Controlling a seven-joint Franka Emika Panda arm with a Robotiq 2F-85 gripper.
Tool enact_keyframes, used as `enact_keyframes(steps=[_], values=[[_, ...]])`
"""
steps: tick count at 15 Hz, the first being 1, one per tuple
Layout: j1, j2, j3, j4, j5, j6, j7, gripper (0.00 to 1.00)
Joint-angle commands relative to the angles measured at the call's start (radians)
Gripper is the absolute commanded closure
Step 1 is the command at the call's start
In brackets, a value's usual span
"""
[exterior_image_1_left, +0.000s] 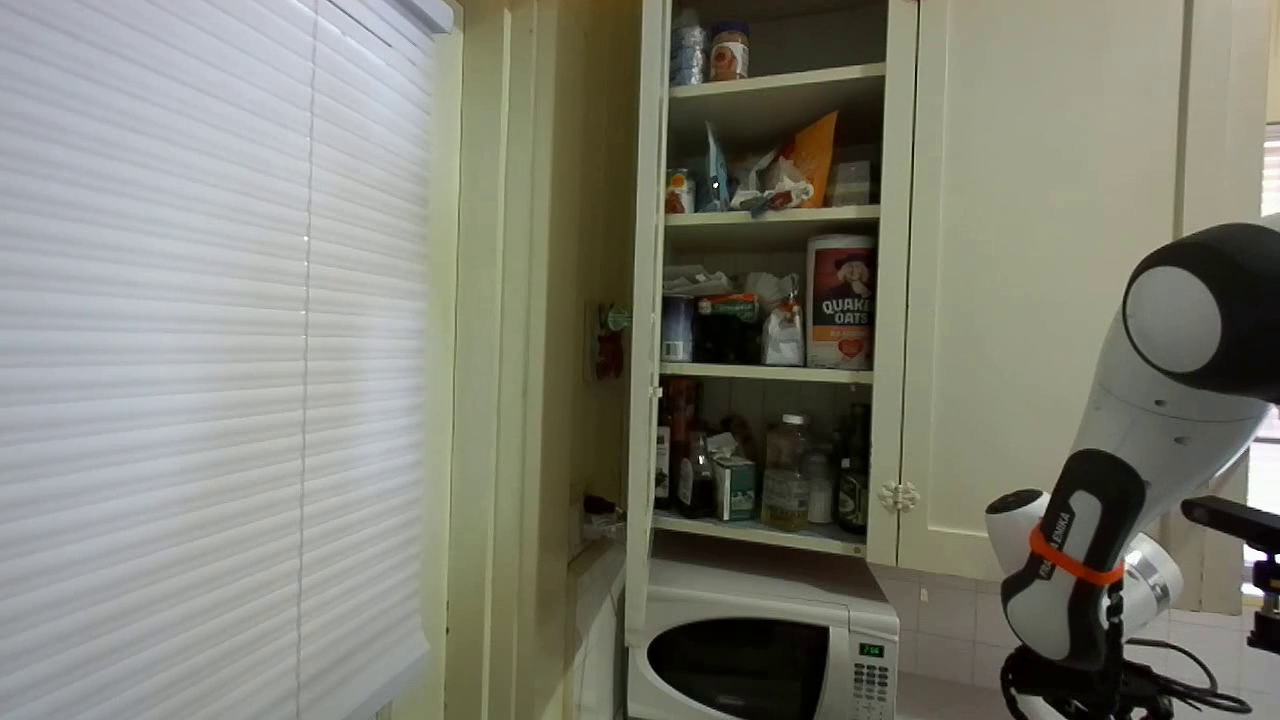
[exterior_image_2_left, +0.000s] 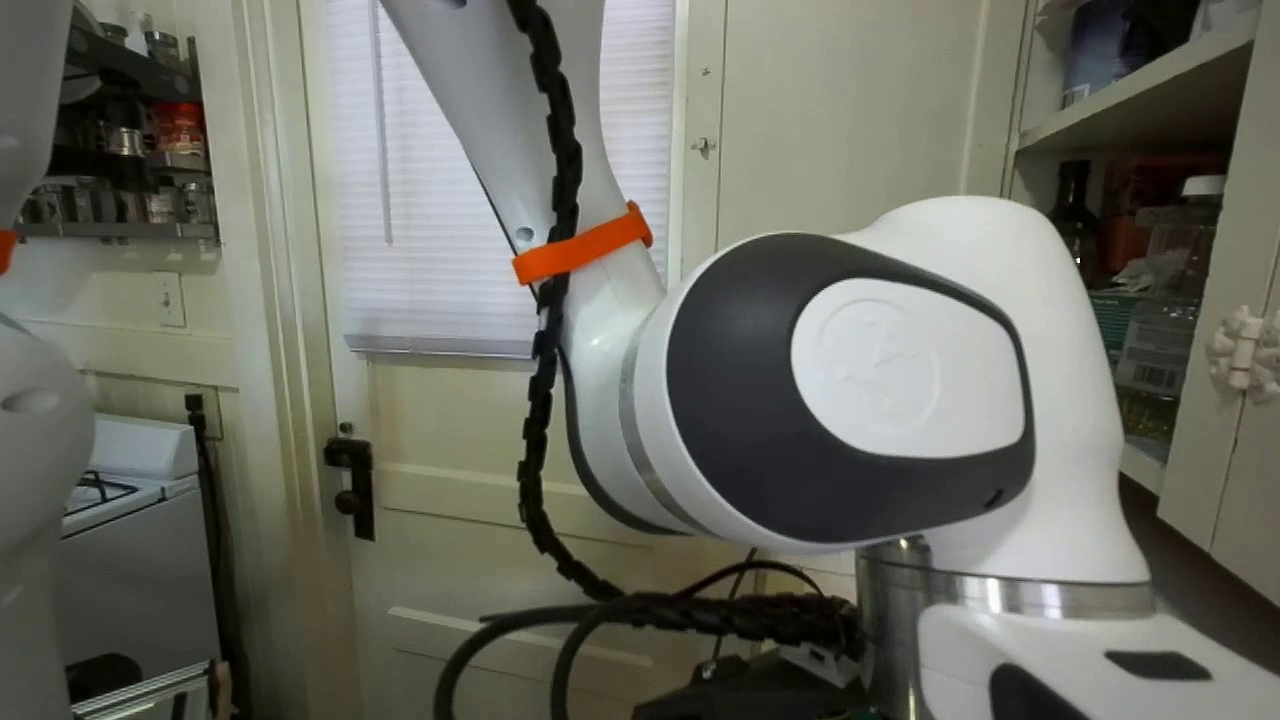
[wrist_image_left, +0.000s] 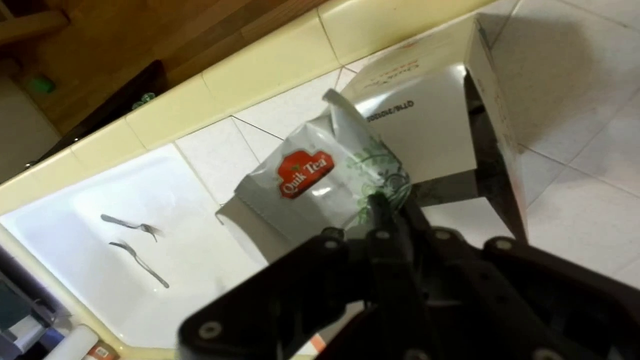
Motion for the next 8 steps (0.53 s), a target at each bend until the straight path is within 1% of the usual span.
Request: enact_keyframes(steps=[1,3,6,7,8], values=[[-0.058,0.055,0.061,-0.004,0.09,0.122,0.049,0.98],[-0.081,0.1,0.089,0.003,0.126,0.189,0.085,0.98],[-0.105,0.203,0.117,0.015,0.155,0.287,0.18,0.98],[-0.131,0.224,0.146,0.02,0.178,0.309,0.19,0.98],[-0.13,0.264,0.148,0.023,0.197,0.342,0.215,0.98]])
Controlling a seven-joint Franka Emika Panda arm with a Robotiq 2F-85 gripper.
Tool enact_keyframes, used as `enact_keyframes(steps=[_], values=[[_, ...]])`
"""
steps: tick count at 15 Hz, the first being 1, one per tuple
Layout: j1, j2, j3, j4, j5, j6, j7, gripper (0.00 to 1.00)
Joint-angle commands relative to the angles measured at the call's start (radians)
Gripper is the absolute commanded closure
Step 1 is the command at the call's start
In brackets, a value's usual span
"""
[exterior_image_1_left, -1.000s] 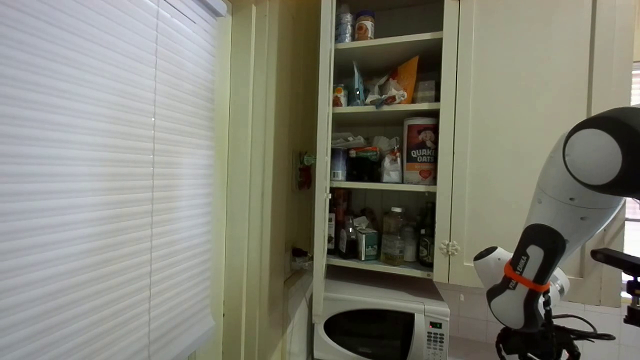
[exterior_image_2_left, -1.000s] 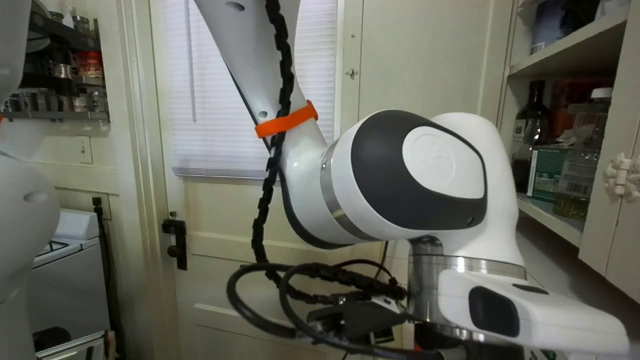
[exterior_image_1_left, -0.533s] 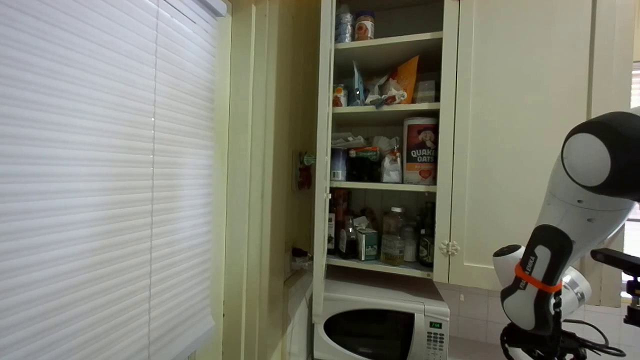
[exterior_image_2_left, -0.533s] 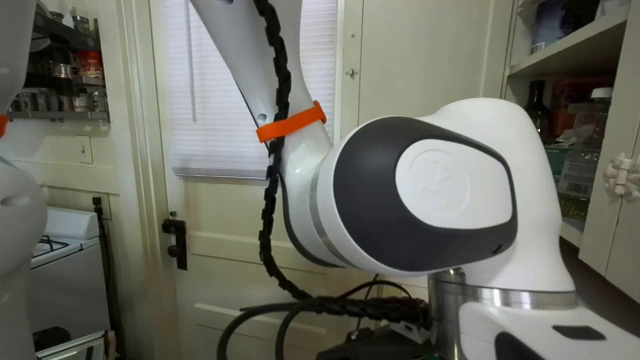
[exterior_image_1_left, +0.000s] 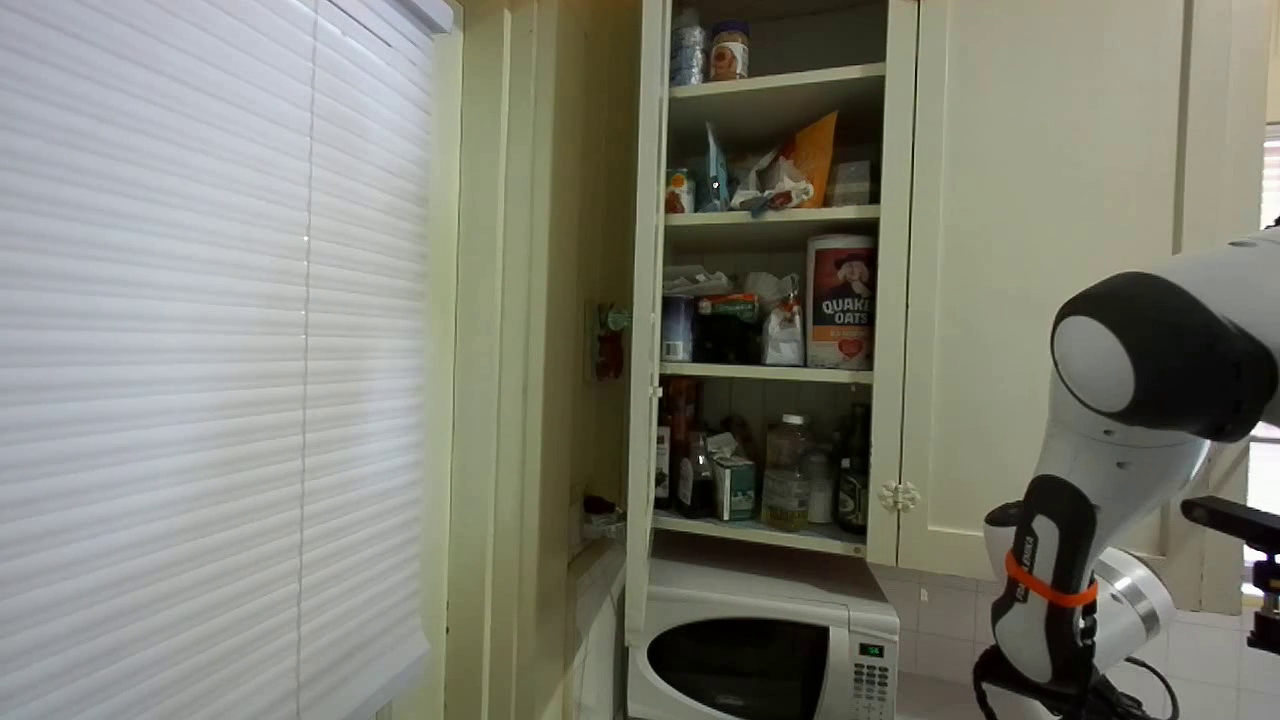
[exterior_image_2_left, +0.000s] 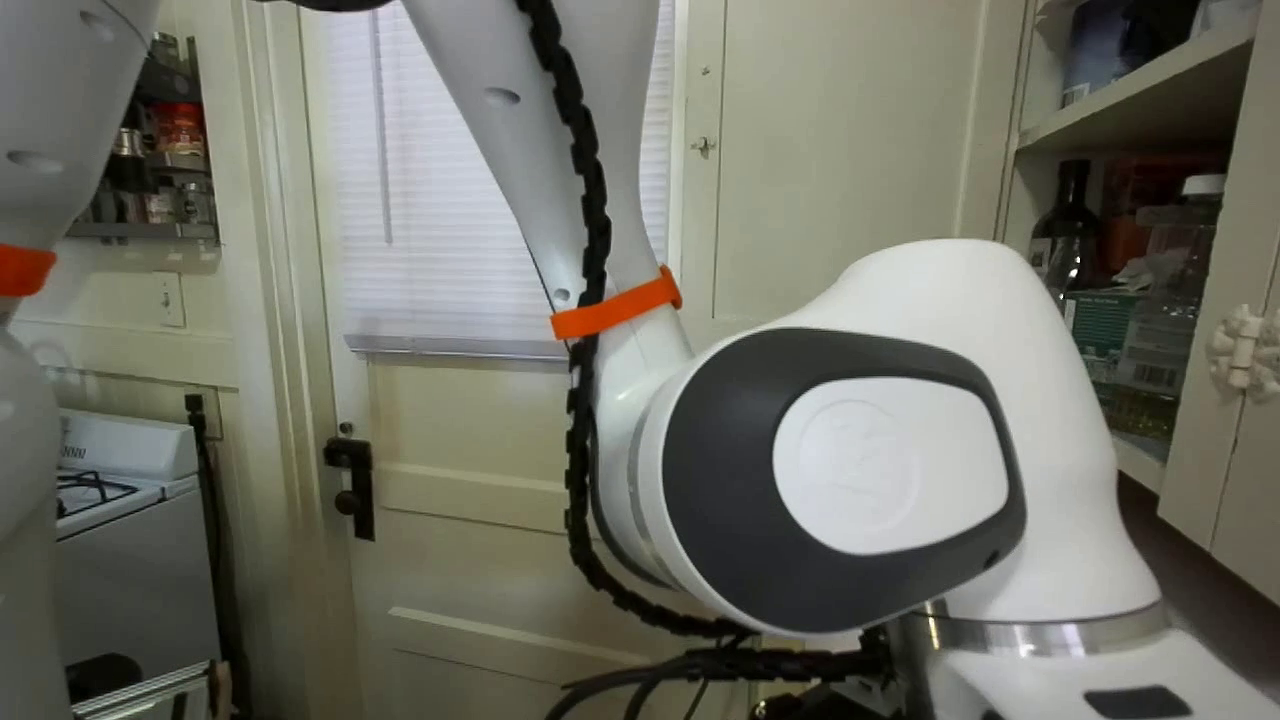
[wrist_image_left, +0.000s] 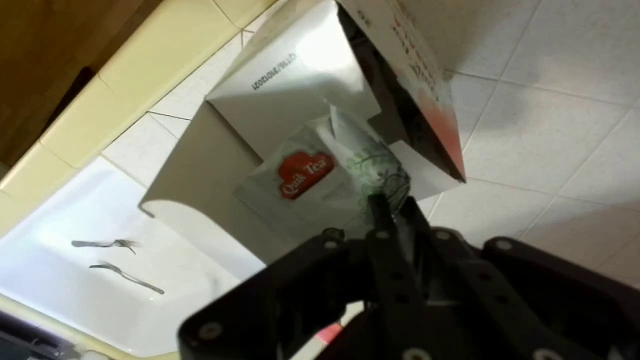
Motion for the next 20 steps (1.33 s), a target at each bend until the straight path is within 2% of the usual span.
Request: enact_keyframes(steps=[1,5,8,12,17,18,20], values=[[-0.031,0.154,0.04,0.017,0.081,0.123,0.091,0.98],[-0.015,0.278,0.046,0.018,0.213,0.217,0.116,0.98],[-0.005,0.343,0.069,0.019,0.317,0.246,0.093,0.98],[-0.001,0.366,0.111,0.023,0.397,0.23,0.057,0.98],[-0.02,0.336,0.157,0.025,0.435,0.206,0.005,0.98],[-0.03,0.319,0.169,0.025,0.433,0.189,-0.017,0.71],[-0.031,0.312,0.169,0.023,0.436,0.177,-0.035,0.59]])
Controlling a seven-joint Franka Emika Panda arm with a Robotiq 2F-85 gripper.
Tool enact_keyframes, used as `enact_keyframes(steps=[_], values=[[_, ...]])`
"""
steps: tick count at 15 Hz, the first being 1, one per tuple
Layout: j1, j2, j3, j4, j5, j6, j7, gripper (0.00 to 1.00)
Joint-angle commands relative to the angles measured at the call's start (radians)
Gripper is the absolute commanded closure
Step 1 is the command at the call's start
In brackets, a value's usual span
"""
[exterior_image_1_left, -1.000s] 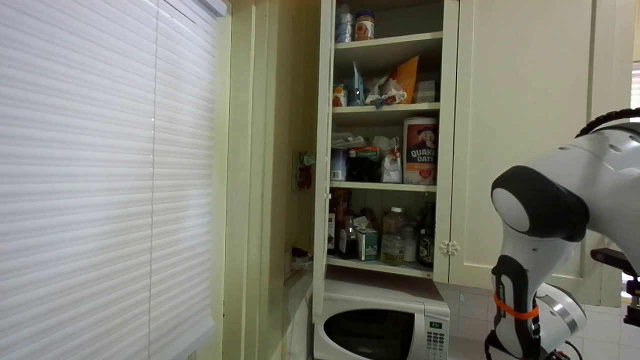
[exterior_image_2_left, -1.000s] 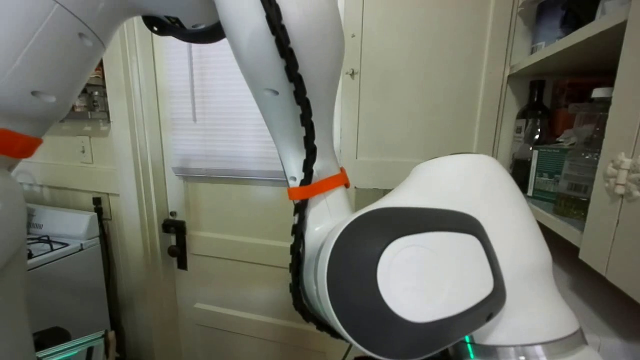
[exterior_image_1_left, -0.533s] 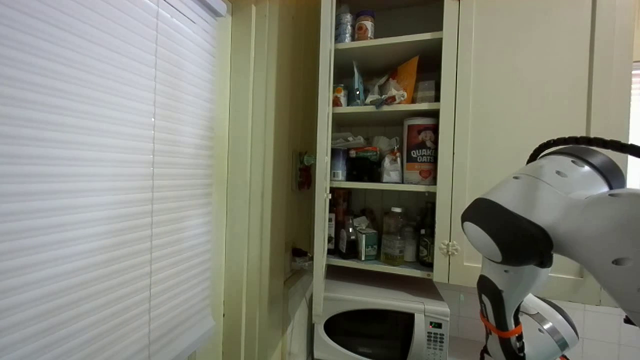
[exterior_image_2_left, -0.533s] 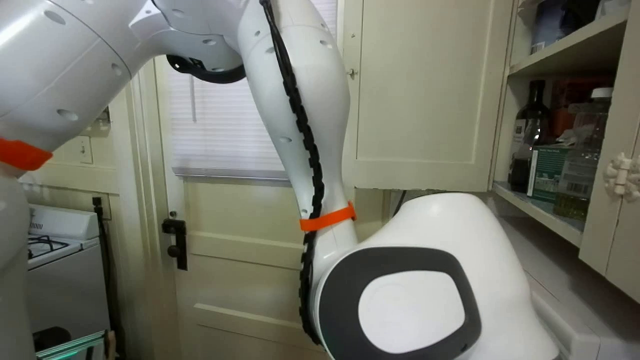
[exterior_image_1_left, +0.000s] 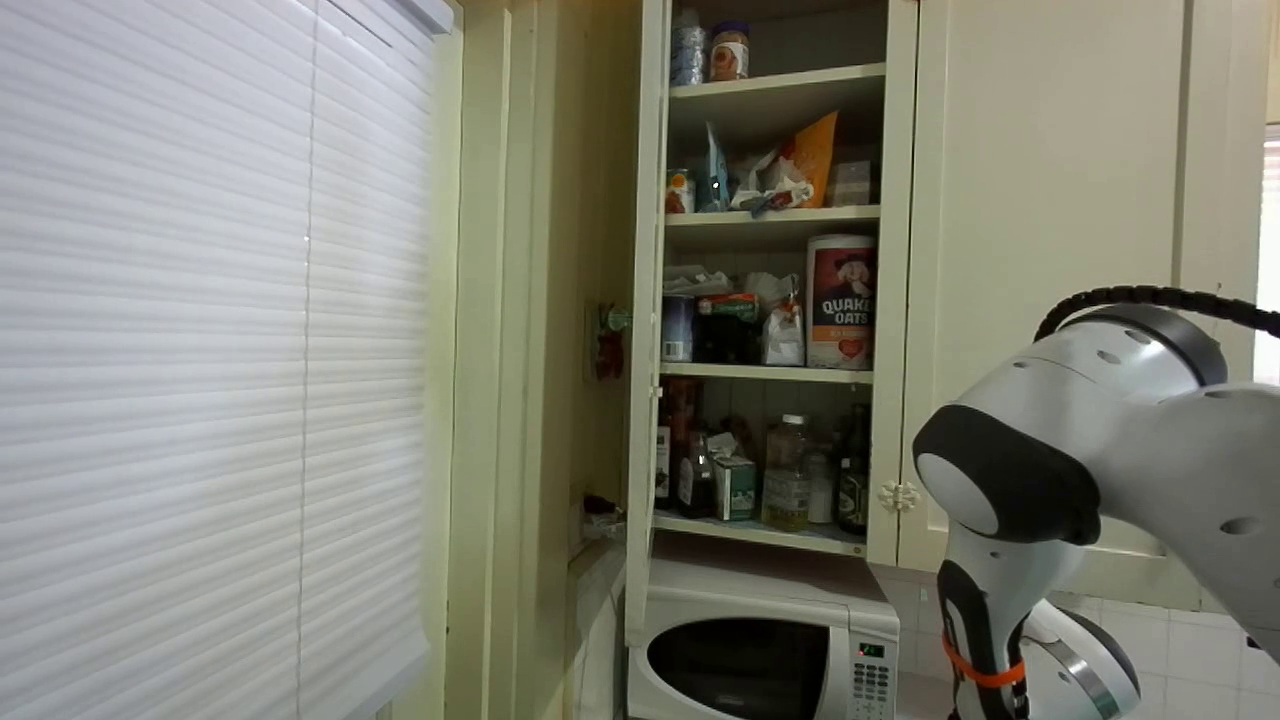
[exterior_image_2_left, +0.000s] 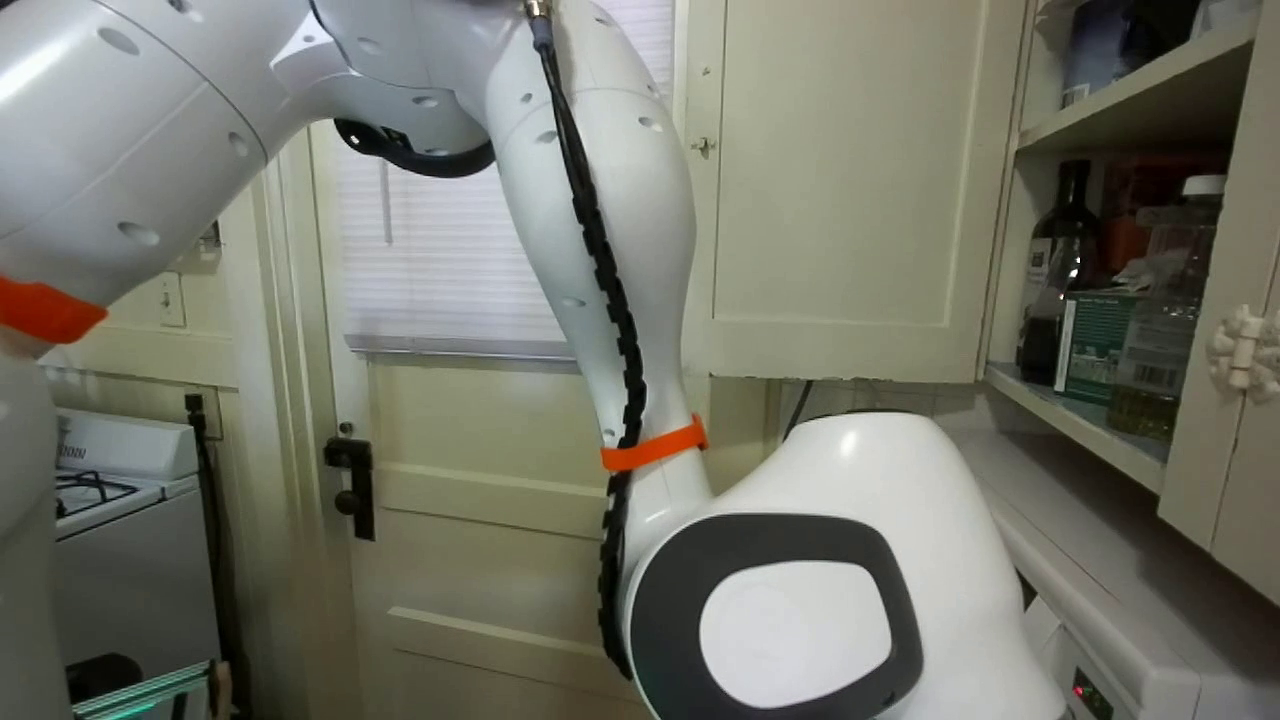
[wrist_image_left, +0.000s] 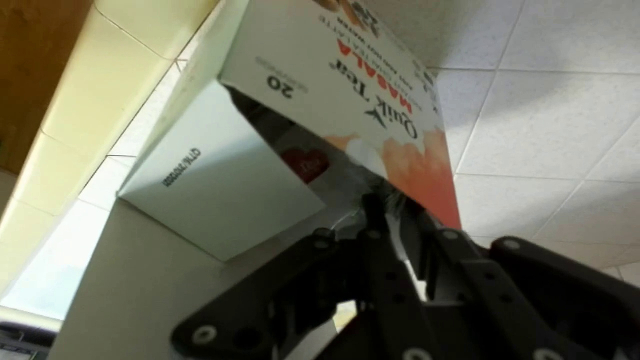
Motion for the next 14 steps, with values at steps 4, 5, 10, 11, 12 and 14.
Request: enact_keyframes(steps=[4,5,10,11,12,14], values=[[0.033,-0.062,-0.042,-0.033,0.046,-0.007,-0.073,0.3],[0.052,-0.077,-0.063,-0.046,0.048,0.001,-0.078,0.21],[0.142,-0.182,-0.152,-0.093,0.036,0.027,-0.149,0.0],[0.155,-0.21,-0.161,-0.099,0.03,0.028,-0.178,0.0],[0.173,-0.233,-0.171,-0.103,0.028,0.025,-0.205,0.0],[0.197,-0.3,-0.179,-0.116,0.015,0.03,-0.281,0.0]])
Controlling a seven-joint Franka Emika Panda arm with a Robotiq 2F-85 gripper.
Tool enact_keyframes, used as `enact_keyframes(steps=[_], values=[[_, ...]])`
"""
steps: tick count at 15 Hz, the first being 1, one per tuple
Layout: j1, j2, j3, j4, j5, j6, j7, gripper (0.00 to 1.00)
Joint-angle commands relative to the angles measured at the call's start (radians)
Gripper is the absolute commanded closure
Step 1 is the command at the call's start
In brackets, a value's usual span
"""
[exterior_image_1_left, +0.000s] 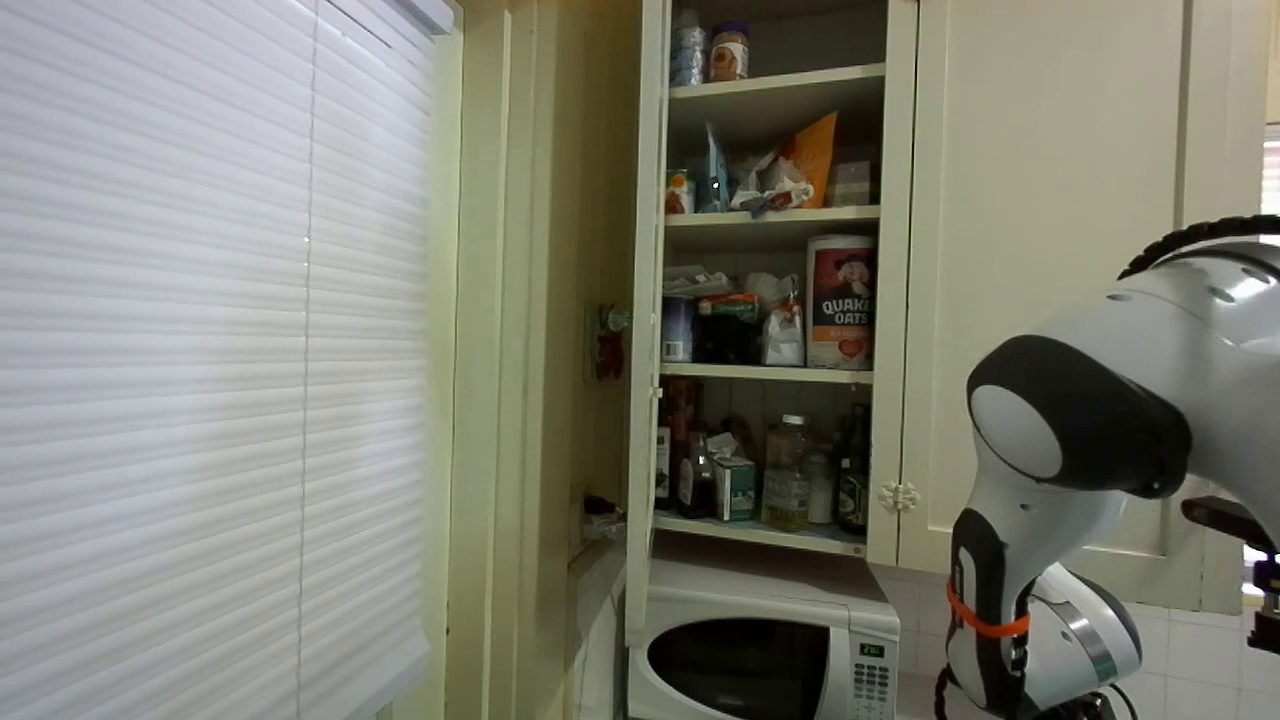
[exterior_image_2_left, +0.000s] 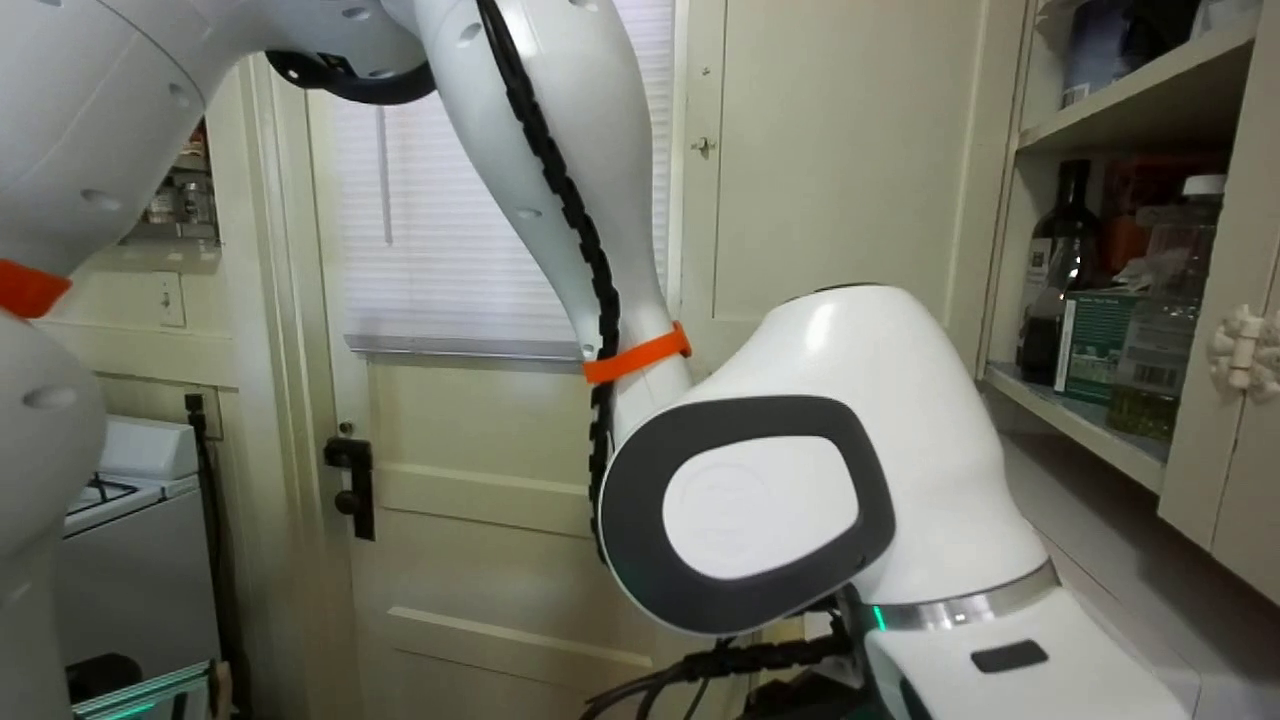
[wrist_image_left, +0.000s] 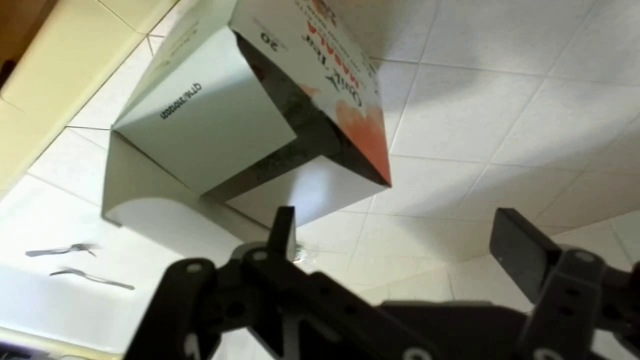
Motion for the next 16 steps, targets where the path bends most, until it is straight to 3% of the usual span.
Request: enact_keyframes(steps=[1,10,16], values=[[0.064,-0.14,-0.041,-0.053,-0.002,0.013,-0.135,0.0],[0.29,-0.156,-0.304,-0.075,-0.031,-0.253,-0.168,0.0],[0.352,-0.149,-0.369,-0.076,-0.026,-0.344,-0.235,0.0]])
